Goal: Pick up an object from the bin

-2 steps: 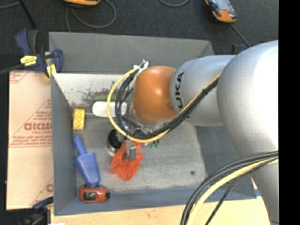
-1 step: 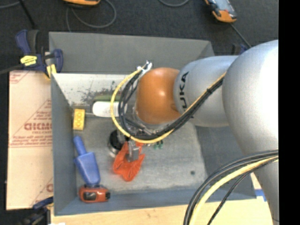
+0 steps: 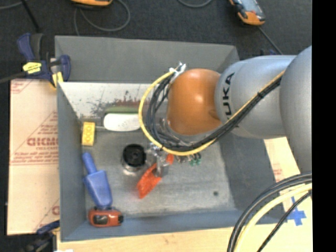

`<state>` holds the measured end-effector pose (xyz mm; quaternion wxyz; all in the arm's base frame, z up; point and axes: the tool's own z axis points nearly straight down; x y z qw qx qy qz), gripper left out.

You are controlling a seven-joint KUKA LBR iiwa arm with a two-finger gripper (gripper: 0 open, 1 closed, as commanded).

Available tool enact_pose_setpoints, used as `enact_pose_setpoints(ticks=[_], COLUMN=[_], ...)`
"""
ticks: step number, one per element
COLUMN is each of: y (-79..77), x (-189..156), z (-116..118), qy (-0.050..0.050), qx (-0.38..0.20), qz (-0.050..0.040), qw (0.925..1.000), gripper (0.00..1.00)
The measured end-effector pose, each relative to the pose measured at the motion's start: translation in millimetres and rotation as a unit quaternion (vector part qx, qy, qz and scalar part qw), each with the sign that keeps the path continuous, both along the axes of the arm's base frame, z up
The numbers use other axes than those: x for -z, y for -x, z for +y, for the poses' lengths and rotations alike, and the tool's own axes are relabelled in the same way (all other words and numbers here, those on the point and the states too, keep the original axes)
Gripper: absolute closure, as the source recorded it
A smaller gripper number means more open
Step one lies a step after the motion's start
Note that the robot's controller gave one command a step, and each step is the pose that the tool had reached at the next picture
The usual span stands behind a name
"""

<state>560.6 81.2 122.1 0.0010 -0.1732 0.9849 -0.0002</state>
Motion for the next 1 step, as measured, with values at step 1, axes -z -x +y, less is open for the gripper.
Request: enact_pose_setpoints(ticks=[1], y=[-34.2], x=[-116.4], z=[18.1], qy=[-0.001], qx=[-0.018], qz=[-0.0011], qw=[0.9998], gripper=[1.0])
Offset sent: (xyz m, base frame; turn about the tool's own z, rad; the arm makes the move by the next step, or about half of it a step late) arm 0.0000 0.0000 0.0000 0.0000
